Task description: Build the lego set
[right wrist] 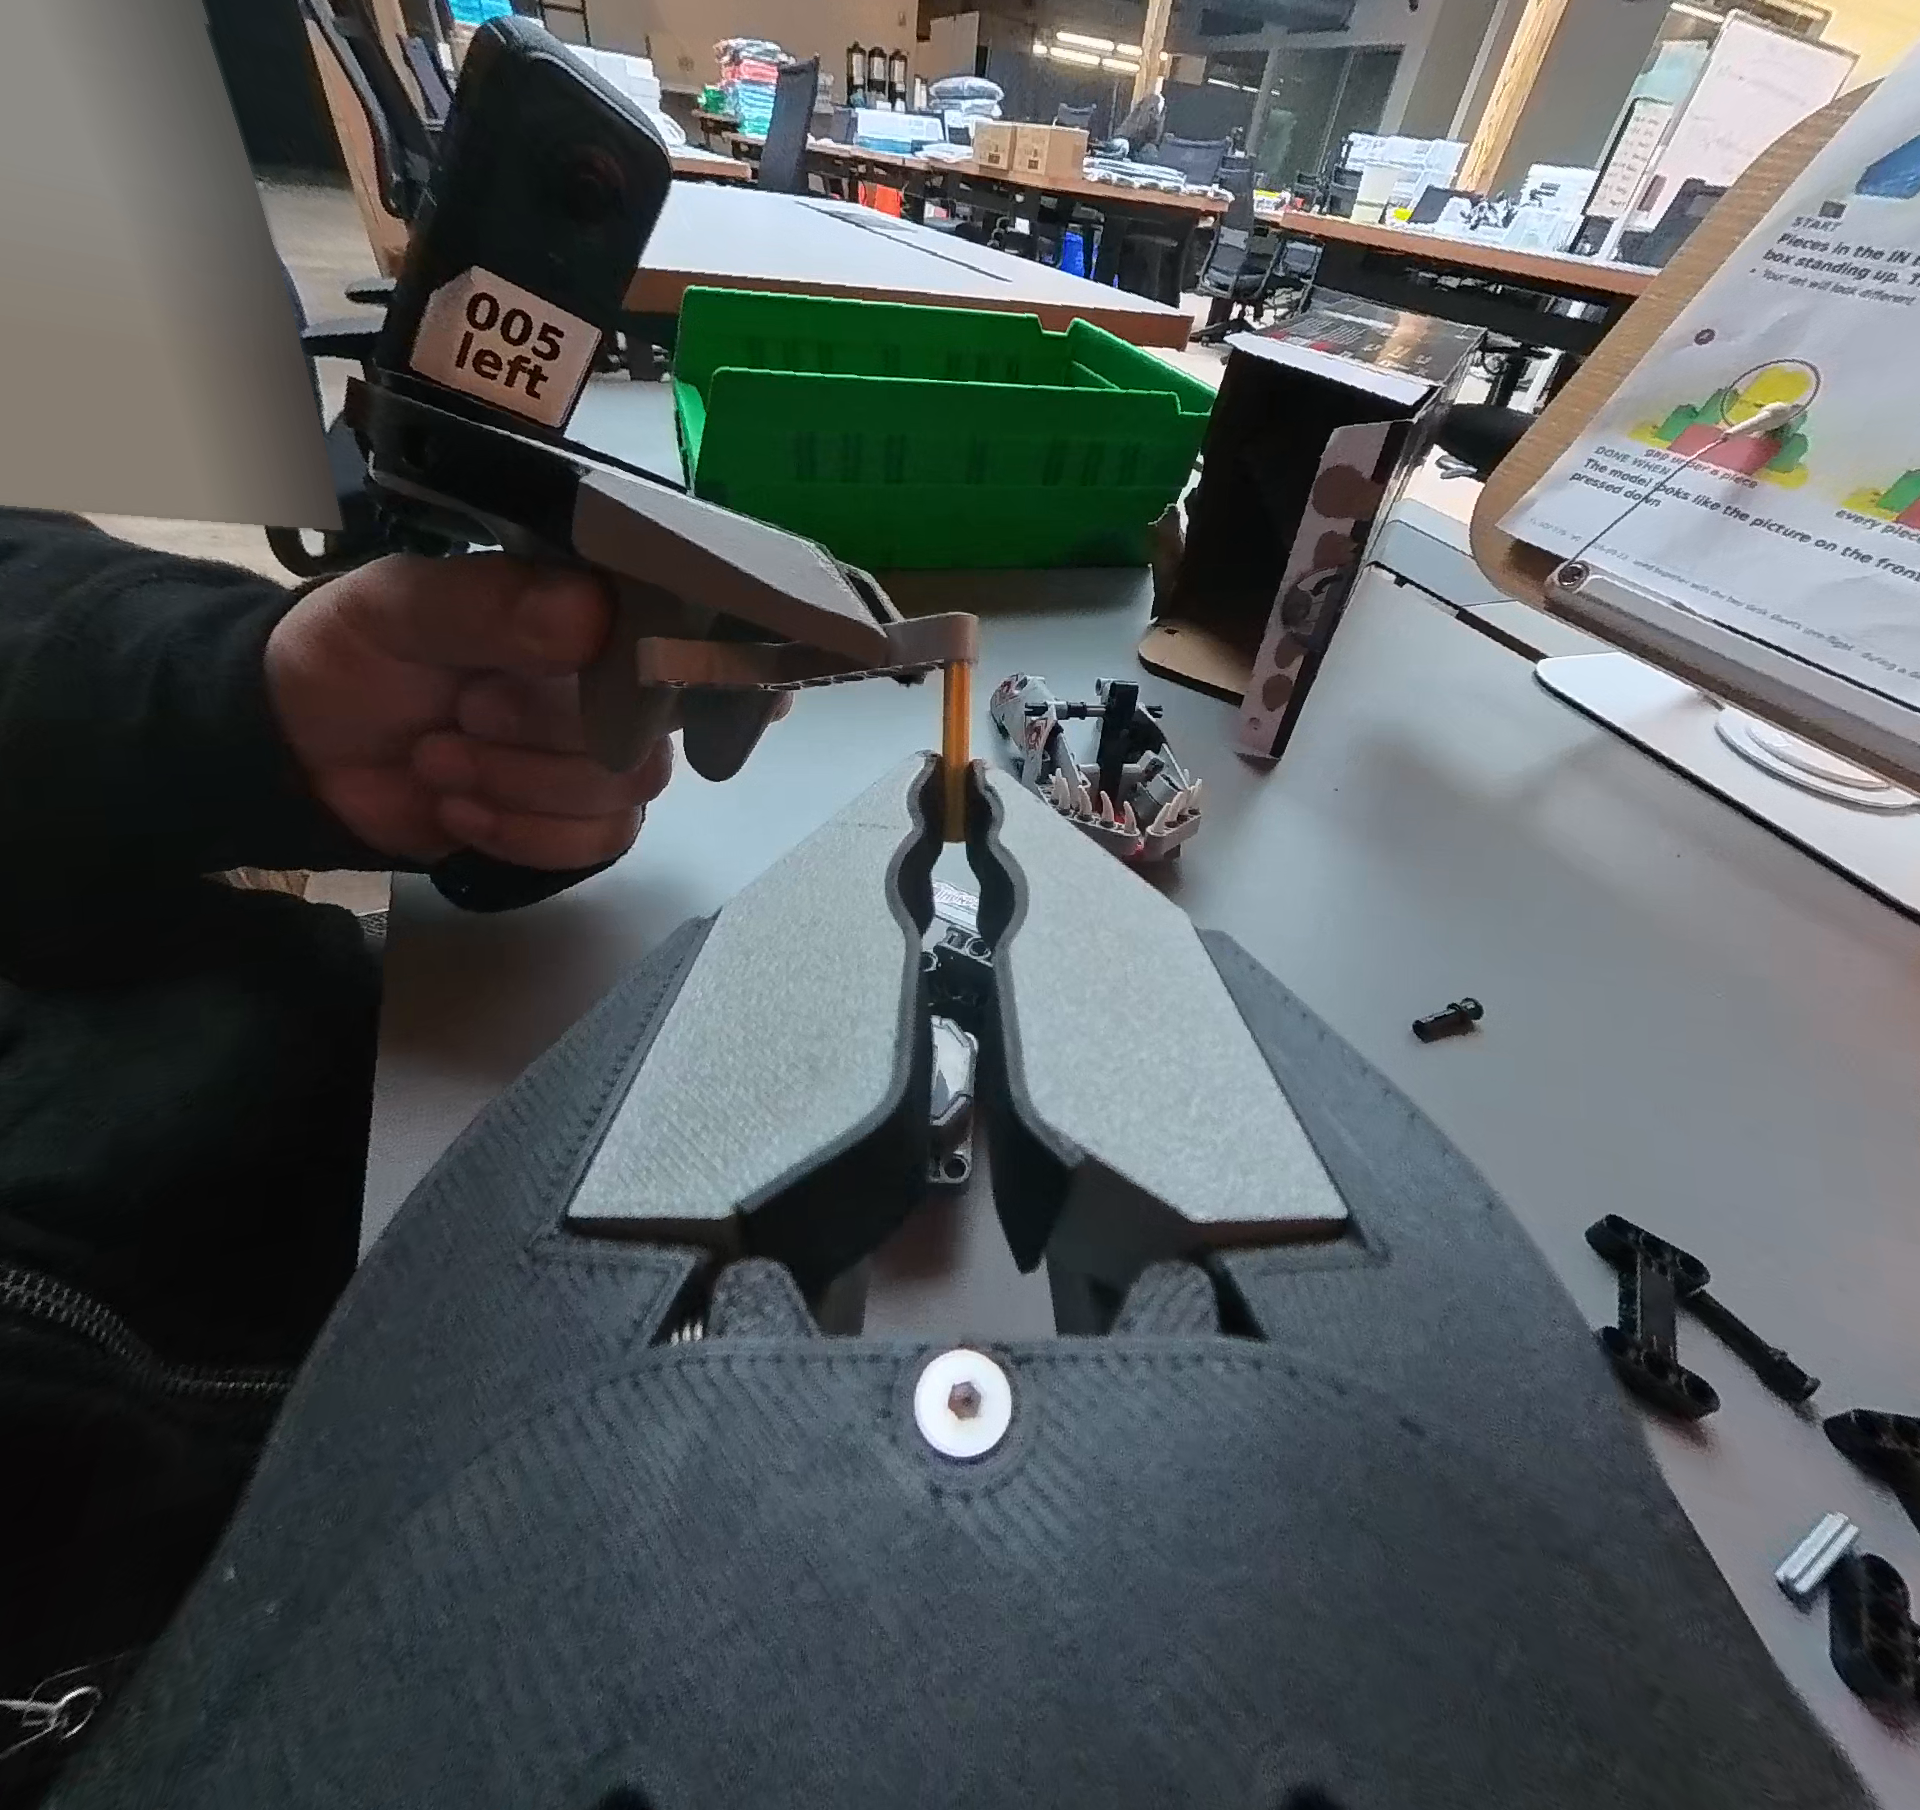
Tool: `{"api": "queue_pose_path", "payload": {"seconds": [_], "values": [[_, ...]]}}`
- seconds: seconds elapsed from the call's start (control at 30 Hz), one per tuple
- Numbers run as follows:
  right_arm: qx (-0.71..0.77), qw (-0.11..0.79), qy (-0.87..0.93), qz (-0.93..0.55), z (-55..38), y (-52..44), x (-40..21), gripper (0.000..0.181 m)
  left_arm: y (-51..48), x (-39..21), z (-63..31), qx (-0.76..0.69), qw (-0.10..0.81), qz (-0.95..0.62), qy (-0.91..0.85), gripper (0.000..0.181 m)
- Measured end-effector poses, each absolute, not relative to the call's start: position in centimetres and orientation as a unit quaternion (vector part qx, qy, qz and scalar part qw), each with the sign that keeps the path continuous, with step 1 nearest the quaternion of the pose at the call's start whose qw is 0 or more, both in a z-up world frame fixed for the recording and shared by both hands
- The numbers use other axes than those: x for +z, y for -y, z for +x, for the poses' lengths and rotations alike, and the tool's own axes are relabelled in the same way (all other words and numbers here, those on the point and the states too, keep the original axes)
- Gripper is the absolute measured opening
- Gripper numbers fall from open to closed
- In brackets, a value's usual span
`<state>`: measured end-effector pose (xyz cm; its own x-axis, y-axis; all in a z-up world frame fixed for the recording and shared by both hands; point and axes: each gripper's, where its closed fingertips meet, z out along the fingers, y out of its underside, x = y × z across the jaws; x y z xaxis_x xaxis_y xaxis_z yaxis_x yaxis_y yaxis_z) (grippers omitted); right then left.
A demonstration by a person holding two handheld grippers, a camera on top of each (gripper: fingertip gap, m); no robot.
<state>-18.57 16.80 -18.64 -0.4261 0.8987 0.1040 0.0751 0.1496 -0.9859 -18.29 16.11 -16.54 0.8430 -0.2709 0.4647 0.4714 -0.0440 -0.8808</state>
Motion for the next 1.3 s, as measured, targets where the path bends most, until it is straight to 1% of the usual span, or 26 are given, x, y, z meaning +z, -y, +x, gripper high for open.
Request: {"api": "queue_pose_path", "payload": {"seconds": [0.27, 0.3, 0.37, 0.43, 0.5, 0.53, 0.6, 0.67, 0.73, 0.83, 0.9, 0.97, 1.03, 1.13, 1.17, 1.23, 1.3], "values": [[0.527, 0.381, 0.657, -0.381, -18.7, -16.9, -19.0, 0.001, -15.9, -16.1, -18.7, -0.268, 0.697, -0.661, 0.081, 0.004], [0.514, 0.376, 0.663, -0.393, -18.6, -17.2, -19.9, 0.001, -15.2, -14.5, -20.5, -0.254, 0.738, -0.616, 0.109, 0.005], [0.534, 0.367, 0.648, -0.400, -18.1, -17.6, -19.5, 0.000, -13.1, -11.5, -24.7, -0.244, 0.768, -0.575, 0.144, 0.005], [0.540, 0.375, 0.644, -0.390, -18.1, -17.5, -18.1, 0.000, -12.2, -10.0, -25.7, -0.218, 0.779, -0.577, 0.118, 0.005], [0.547, 0.382, 0.631, -0.396, -18.2, -17.7, -15.9, 0.000, -13.5, -11.2, -23.9, -0.271, 0.736, -0.612, 0.105, 0.005], [0.545, 0.389, 0.623, -0.405, -18.1, -18.2, -14.6, 0.001, -14.4, -12.4, -23.0, -0.273, 0.713, -0.639, 0.097, 0.005], [0.545, 0.390, 0.614, -0.417, -17.0, -19.3, -11.7, 0.000, -15.7, -15.4, -20.9, -0.269, 0.656, -0.702, 0.064, 0.006], [0.541, 0.394, 0.607, -0.428, -15.3, -20.6, -9.1, 0.000, -16.2, -17.5, -20.2, -0.226, 0.632, -0.741, 0.034, 0.005], [0.502, 0.416, 0.609, -0.452, -13.6, -22.8, -7.7, 0.000, -16.3, -19.1, -19.8, -0.202, 0.604, -0.771, 0.014, 0.005], [0.389, 0.465, 0.611, -0.508, -10.5, -27.8, -6.9, 0.000, -16.2, -19.1, -19.7, -0.204, 0.602, -0.772, 0.010, 0.005], [0.304, 0.472, 0.606, -0.563, -8.1, -32.2, -7.5, 0.001, -16.1, -19.2, -19.4, -0.225, 0.595, -0.772, 0.014, 0.005], [0.233, 0.447, 0.600, -0.621, -5.5, -36.2, -9.4, 0.011, -16.1, -19.4, -19.1, -0.237, 0.592, -0.770, 0.018, 0.005], [0.191, 0.405, 0.599, -0.664, -3.3, -39.3, -12.2, 0.015, -16.2, -19.9, -18.4, -0.245, 0.579, -0.778, 0.013, 0.005], [0.197, 0.320, 0.596, -0.710, -1.6, -41.9, -16.9, 0.018, -16.5, -20.4, -17.3, -0.243, 0.568, -0.786, -0.002, 0.005], [0.205, 0.296, 0.592, -0.721, -1.2, -42.4, -17.9, 0.025, -16.5, -20.5, -17.1, -0.242, 0.566, -0.788, -0.003, 0.005], [0.217, 0.274, 0.578, -0.738, -0.9, -43.0, -18.7, 0.028, -16.6, -20.5, -16.8, -0.247, 0.562, -0.789, -0.006, 0.005], [0.222, 0.276, 0.579, -0.735, -0.7, -42.8, -18.6, 0.027, -16.7, -20.5, -16.7, -0.246, 0.563, -0.789, -0.004, 0.005]]}}
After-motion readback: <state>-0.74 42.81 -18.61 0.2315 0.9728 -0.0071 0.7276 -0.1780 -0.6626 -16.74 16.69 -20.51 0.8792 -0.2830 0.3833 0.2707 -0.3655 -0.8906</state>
